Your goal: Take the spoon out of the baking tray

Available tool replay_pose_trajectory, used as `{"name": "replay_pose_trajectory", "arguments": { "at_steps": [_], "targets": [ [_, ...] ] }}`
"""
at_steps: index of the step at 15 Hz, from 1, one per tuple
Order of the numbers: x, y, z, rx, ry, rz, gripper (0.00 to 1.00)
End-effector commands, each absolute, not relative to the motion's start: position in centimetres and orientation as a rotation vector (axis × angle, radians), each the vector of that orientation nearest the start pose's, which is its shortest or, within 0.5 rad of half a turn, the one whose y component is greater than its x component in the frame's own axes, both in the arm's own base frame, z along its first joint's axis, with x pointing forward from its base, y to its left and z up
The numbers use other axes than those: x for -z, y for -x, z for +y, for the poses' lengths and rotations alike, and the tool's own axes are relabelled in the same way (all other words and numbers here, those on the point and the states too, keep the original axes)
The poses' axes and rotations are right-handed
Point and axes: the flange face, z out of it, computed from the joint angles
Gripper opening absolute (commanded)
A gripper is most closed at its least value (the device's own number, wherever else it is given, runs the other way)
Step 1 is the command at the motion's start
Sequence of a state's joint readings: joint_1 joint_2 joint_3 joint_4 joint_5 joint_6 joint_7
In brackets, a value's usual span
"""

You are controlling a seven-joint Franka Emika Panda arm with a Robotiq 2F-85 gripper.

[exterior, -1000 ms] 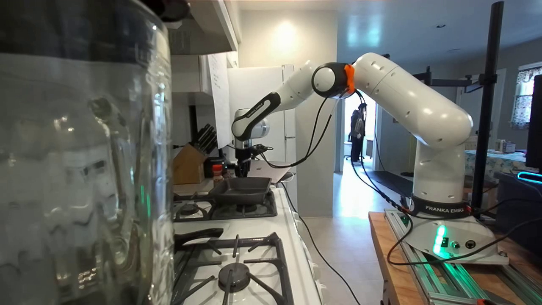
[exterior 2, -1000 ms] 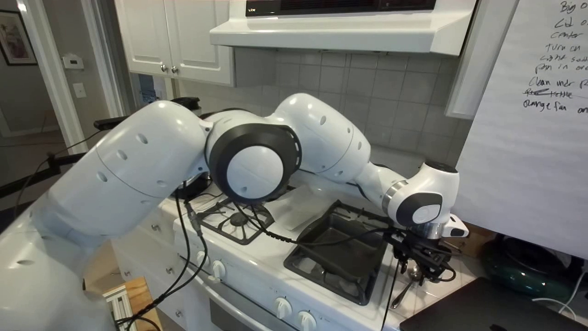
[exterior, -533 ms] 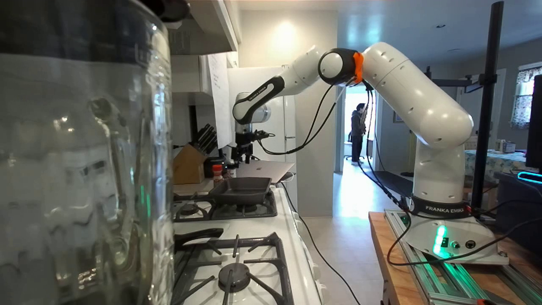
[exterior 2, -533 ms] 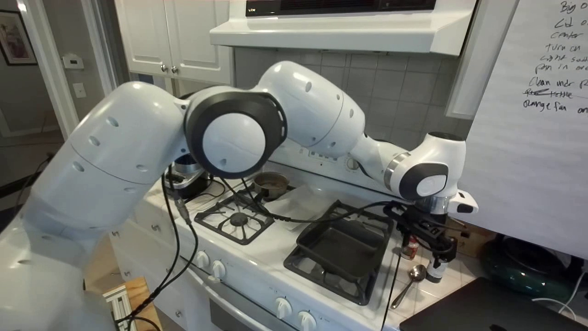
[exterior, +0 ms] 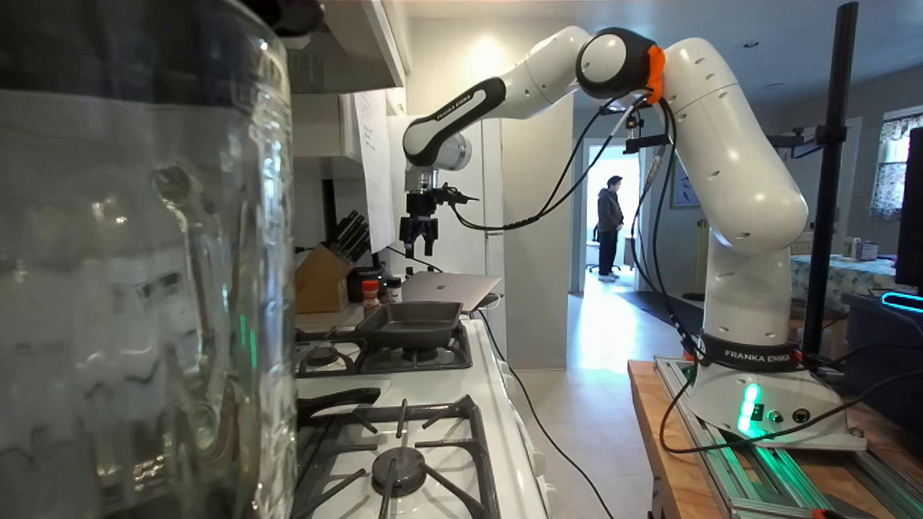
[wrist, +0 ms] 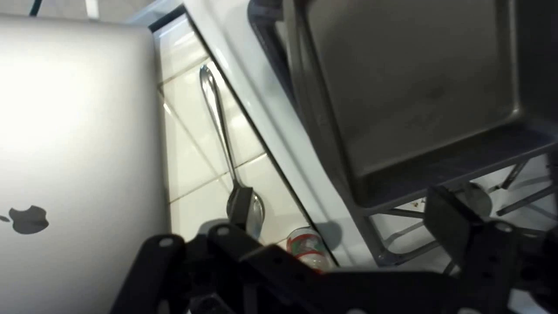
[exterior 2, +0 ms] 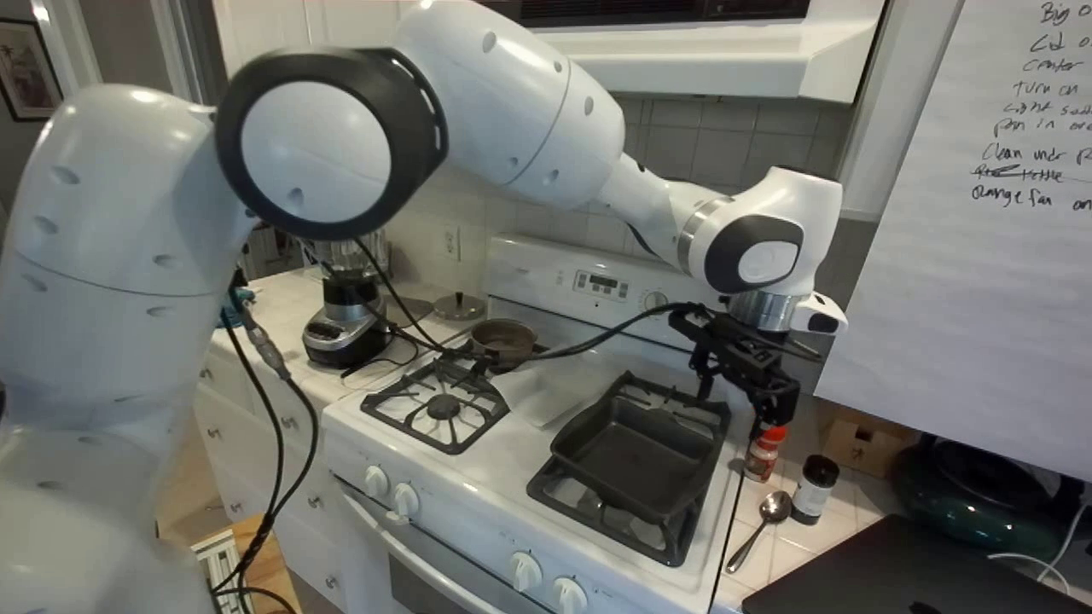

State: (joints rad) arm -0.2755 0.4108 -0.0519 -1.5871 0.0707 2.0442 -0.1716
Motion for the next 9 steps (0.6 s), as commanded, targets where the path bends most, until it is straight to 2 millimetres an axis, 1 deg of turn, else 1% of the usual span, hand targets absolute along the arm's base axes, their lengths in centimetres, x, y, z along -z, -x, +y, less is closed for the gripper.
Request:
{"name": "replay_pose_trajectory", "arguments": {
  "at_steps": [1, 2, 4, 6, 7, 9],
  "targets": [
    [-42.9, -59.7, -16.3, 0.053, 3.036, 0.399, 1.00],
    [-43.5, -58.9, -15.1, 0.044, 3.028, 0.421, 1.00],
    [-44.0, -57.4, -13.0, 0.089, 3.041, 0.452, 1.00],
    [-43.9, -56.8, -11.7, 0.172, 3.041, 0.548, 1.00],
    [-44.2, -59.1, -12.7, 0.110, 3.045, 0.463, 1.00],
    [-44.0, -58.2, -11.7, 0.142, 3.039, 0.506, 1.00]
  ]
}}
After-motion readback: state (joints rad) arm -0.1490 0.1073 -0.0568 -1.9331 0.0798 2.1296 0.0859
